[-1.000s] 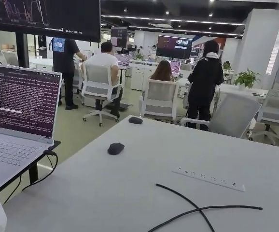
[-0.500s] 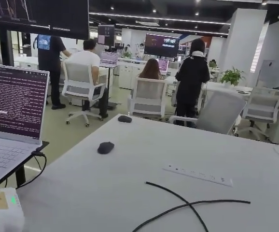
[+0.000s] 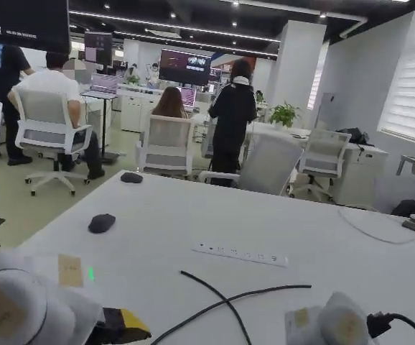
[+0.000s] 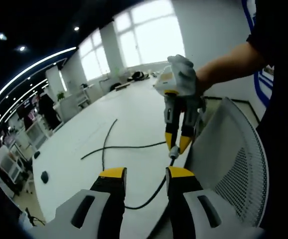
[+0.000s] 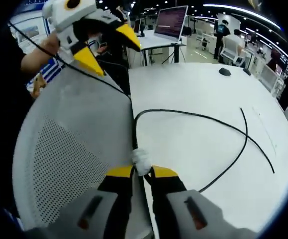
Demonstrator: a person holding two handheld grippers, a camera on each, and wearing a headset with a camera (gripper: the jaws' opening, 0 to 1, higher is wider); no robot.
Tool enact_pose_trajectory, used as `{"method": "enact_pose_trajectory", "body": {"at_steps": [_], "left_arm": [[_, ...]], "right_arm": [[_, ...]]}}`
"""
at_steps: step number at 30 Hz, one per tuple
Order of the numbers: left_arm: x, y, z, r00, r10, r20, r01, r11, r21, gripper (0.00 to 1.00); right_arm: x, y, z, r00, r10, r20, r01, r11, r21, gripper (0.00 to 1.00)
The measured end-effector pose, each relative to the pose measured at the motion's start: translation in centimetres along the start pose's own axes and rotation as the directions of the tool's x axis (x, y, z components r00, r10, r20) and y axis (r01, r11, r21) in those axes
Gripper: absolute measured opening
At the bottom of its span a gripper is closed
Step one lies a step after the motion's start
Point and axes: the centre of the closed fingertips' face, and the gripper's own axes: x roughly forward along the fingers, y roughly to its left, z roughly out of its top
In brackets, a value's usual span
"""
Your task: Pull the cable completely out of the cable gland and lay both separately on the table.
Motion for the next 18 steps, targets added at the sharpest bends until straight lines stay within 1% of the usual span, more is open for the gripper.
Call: {"method": "enact_pose_trajectory", "body": {"at_steps": [1,2,3,4,5,6,7,8,9,10,12,13,16,17,18], "left_arm": [[0.2,-0.3,0.4,0.9997,-0.022,0.007,0.022,1.0,0.017,0.26],[0.6,-0.7,0.9,0.9984,-0.055,0.011,0.054,0.997,0.049,0.25],[0.9,-1.1,1.1,0.9965,-0.082,0.012,0.081,0.994,0.075,0.27],[1.4,-1.6,1.4,0.9939,-0.11,0.009,0.109,0.989,0.099,0.31],[1.8,-2.0,1.4,0.9914,-0.131,0.001,0.13,0.986,0.105,0.33],[2.2,-2.4,1.3,0.9874,-0.158,-0.012,0.158,0.98,0.117,0.34],[2.7,-2.7,1.0,0.9843,-0.172,-0.039,0.176,0.972,0.153,0.32],[3.0,-2.7,0.9,0.9846,-0.168,-0.05,0.174,0.968,0.181,0.31],[3.4,-3.1,0.6,0.9797,-0.187,-0.073,0.198,0.962,0.189,0.3],[3.6,-3.3,0.5,0.9776,-0.194,-0.081,0.206,0.961,0.184,0.31],[4.2,-3.7,0.6,0.9753,-0.207,-0.078,0.218,0.957,0.193,0.32],[4.4,-3.9,0.6,0.9729,-0.217,-0.079,0.229,0.953,0.197,0.31],[4.7,-4.6,0.4,0.9645,-0.246,-0.096,0.261,0.945,0.199,0.23],[4.8,-4.8,0.3,0.9624,-0.25,-0.106,0.267,0.942,0.204,0.22],[4.9,-4.9,0.3,0.9622,-0.249,-0.111,0.268,0.94,0.212,0.22]], "right_arm": [[-0.3,0.2,0.4,1.0,0.001,0.006,-0.001,1.0,-0.001,0.12],[-0.7,0.4,0.8,0.9999,0.001,0.016,-0.001,1.0,0.005,0.12],[-1.1,0.6,1.5,0.9993,0.0,0.036,-0.001,1.0,0.018,0.12],[-1.3,0.7,1.9,0.999,-0.001,0.044,0.0,1.0,0.024,0.12],[-1.7,1.0,2.3,0.9989,-0.001,0.047,0.0,1.0,0.031,0.12],[-1.8,1.1,2.6,0.9989,-0.003,0.048,0.002,0.999,0.032,0.12],[-1.9,1.1,2.8,0.9986,-0.016,0.05,0.013,0.999,0.041,0.12],[-1.9,1.2,2.9,0.9987,-0.019,0.048,0.016,0.999,0.045,0.12],[-2.0,1.3,3.1,0.9987,-0.023,0.045,0.021,0.999,0.044,0.12],[-2.0,1.4,3.2,0.9987,-0.027,0.042,0.026,0.999,0.043,0.12],[-2.0,1.8,3.3,0.999,-0.034,0.03,0.034,0.999,0.025,0.12],[-1.9,2.0,3.4,0.9991,-0.033,0.028,0.032,0.999,0.022,0.12],[-1.7,2.3,3.6,0.9994,-0.028,0.022,0.028,1.0,0.011,0.12],[-1.7,2.4,3.7,0.9995,-0.027,0.018,0.027,1.0,0.005,0.12],[-1.6,2.4,3.7,0.9996,-0.027,0.012,0.027,1.0,-0.004,0.12]]}}
